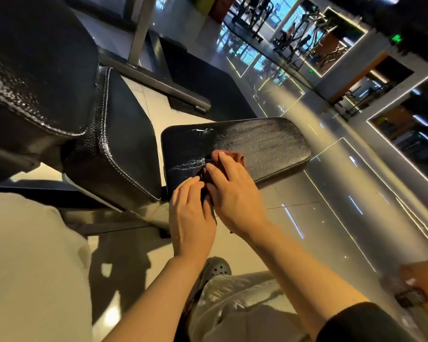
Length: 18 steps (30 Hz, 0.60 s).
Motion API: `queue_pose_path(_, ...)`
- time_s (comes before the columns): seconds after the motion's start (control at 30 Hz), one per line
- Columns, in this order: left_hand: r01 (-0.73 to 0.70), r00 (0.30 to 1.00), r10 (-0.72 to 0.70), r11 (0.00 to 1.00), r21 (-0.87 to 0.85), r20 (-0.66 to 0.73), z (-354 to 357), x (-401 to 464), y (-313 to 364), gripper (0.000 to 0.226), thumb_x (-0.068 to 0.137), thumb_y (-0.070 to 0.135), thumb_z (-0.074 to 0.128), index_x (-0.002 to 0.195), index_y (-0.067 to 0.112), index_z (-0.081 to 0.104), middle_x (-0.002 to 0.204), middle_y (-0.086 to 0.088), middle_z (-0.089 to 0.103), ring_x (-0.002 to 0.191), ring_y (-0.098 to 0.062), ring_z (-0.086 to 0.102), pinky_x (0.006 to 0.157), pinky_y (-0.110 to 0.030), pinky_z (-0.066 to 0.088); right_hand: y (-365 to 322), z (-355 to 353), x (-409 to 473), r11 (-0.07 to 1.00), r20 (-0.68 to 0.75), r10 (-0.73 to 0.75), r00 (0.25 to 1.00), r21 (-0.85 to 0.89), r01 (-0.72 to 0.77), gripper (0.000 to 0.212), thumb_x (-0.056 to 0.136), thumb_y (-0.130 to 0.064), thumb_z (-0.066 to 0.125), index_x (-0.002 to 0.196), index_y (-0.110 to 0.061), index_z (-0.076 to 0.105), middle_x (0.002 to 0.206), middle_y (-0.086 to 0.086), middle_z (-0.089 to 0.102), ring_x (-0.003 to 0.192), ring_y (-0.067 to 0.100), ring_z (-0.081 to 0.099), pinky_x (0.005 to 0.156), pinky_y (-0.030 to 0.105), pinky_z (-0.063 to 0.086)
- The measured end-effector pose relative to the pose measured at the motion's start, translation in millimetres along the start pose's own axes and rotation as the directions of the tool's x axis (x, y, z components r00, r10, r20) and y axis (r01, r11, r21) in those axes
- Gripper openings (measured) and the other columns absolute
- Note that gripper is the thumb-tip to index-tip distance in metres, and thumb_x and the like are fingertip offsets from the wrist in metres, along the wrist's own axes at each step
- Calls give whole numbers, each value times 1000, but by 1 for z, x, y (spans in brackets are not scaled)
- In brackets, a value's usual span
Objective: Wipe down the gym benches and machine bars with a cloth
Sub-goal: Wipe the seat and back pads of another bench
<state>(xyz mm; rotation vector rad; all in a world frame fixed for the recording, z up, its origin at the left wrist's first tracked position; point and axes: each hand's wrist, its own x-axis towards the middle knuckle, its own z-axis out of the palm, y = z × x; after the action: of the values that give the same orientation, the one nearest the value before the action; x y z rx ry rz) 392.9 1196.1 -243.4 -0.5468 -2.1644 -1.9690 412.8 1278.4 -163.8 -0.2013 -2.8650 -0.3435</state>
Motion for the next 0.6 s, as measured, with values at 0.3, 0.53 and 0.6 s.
queue_pose_path(0.3,-16,1000,16,1000,11,-13,-4,-11,-8,29,92,12,50,119,6,62,125,-7,60,121,-23,51,101,-46,46,64,-27,33,937,-104,331,938,-79,-339,34,94,-25,53,122,-8,57,137,11,47,116,35,48,92,40,45)
queue_pose_path(0.53,96,995,-95,993,69,-5,-8,-14,0,34,85,5,62,119,7,56,126,-9,55,118,-24,48,95,-47,49,-7,10,26,997,145,-77,986,-5,78,44,98,-36,43,137,-17,52,149,6,40,132,28,44,104,43,43)
queue_pose_path(0.6,61,998,-61,995,79,-2,-9,-15,0,30,89,12,54,118,8,55,127,-7,54,118,-22,47,96,-47,47,14,-1,37,992,153,-127,980,35,123,43,97,-33,45,133,-14,55,148,6,43,129,30,47,101,44,46)
